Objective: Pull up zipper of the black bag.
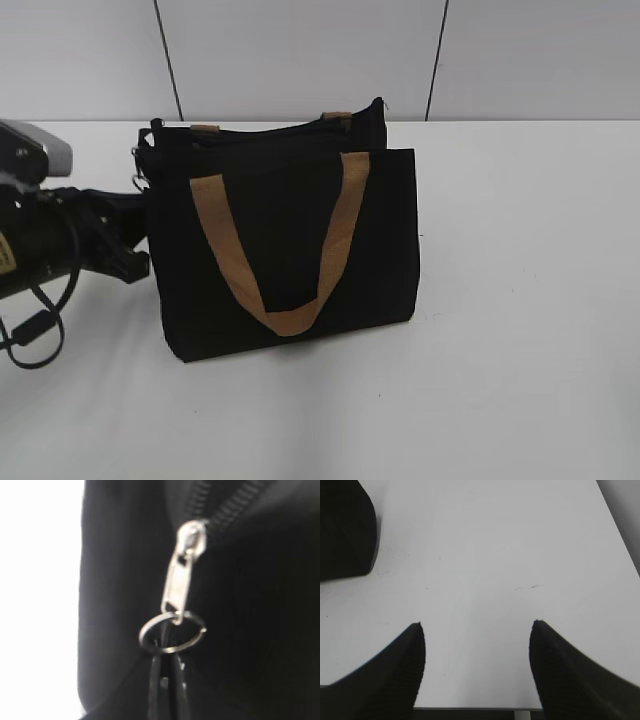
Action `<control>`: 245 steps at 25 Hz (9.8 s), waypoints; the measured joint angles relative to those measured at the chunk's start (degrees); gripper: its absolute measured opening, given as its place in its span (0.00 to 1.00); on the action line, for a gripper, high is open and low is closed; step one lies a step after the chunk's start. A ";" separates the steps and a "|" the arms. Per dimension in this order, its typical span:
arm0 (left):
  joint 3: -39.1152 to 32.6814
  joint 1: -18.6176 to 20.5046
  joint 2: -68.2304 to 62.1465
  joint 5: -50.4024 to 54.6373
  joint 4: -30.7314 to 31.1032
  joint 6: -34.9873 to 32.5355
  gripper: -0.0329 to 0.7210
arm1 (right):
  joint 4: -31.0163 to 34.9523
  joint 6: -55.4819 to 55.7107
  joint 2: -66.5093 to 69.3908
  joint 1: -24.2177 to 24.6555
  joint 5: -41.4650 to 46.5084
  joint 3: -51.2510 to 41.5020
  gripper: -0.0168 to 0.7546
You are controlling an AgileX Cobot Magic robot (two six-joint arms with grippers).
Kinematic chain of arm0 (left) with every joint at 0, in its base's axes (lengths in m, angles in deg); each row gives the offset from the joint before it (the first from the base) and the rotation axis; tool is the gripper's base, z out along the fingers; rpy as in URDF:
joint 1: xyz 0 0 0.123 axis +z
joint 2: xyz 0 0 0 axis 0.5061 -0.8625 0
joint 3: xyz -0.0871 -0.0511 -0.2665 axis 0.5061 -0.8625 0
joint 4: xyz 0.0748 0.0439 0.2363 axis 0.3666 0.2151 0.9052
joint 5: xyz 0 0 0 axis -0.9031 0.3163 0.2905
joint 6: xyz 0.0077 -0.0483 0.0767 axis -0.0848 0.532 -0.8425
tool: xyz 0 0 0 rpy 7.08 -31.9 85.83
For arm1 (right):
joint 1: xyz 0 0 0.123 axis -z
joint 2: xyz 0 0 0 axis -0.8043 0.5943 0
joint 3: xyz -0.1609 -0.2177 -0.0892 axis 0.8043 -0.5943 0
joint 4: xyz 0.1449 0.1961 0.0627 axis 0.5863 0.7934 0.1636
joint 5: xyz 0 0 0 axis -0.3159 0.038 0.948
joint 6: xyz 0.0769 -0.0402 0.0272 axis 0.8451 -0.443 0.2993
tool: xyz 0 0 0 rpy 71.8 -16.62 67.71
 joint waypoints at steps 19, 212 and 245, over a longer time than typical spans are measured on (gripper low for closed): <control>-0.13 0.00 29.42 20.29 -2.62 2.69 0.05 | 0.00 0.00 0.00 0.00 0.00 0.00 0.68; 5.55 -12.15 96.40 119.19 -26.72 4.62 0.58 | 5.41 -0.91 15.40 -12.85 2.76 8.10 0.72; 4.84 -7.83 97.13 117.70 -31.14 -5.01 0.54 | -0.26 1.35 2.19 -11.84 0.13 -0.17 0.64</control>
